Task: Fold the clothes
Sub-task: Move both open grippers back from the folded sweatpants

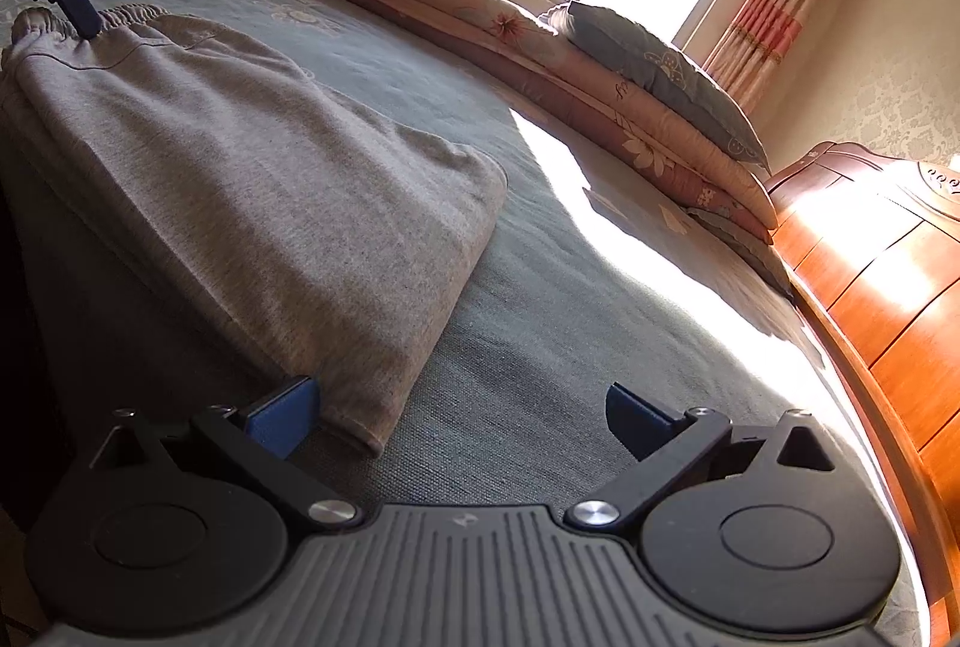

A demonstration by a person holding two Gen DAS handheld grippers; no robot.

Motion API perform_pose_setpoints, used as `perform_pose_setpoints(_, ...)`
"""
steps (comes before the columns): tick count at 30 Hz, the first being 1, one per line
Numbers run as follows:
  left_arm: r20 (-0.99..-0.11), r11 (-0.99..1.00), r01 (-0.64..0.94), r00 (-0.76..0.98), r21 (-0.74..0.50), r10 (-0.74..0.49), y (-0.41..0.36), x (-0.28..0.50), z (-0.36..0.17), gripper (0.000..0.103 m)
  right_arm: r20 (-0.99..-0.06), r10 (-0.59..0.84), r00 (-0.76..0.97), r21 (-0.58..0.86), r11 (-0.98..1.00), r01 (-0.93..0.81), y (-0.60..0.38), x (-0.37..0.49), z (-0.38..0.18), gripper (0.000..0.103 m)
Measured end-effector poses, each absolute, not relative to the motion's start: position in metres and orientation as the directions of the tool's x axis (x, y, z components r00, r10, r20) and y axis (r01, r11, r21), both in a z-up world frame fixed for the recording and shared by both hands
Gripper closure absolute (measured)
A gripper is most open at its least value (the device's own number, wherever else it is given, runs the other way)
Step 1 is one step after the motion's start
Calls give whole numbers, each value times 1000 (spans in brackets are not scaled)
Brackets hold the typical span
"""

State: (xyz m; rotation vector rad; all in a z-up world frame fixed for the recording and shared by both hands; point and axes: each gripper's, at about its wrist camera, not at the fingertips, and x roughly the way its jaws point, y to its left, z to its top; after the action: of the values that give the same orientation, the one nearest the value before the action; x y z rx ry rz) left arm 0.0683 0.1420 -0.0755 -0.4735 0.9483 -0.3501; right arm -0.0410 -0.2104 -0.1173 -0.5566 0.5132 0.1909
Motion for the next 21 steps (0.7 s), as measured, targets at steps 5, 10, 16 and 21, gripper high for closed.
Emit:
perform_pose_setpoints(5, -626, 829, 117, 600, -547, -498, 148, 44, -74, 1, -523, 35, 852, -448, 839, -309, -211, -39, -118, 0)
perform_pose_setpoints(10, -562, 776, 221, 578, -591, -592, 131, 27, -56, 1, -524, 35, 851, -446, 840, -309, -210, -38, -118, 0)
perform_pose_setpoints(16, -657, 830, 319, 508, -458, -558, 88, 15, -72, 1, -524, 39, 851, -445, 839, -313, -209, -38, -119, 0)
perform_pose_setpoints(21, -658, 845, 363, 530, -393, -534, 83, -1, -84, 1, -527, 73, 847, -453, 819, -353, -214, -40, -120, 0)
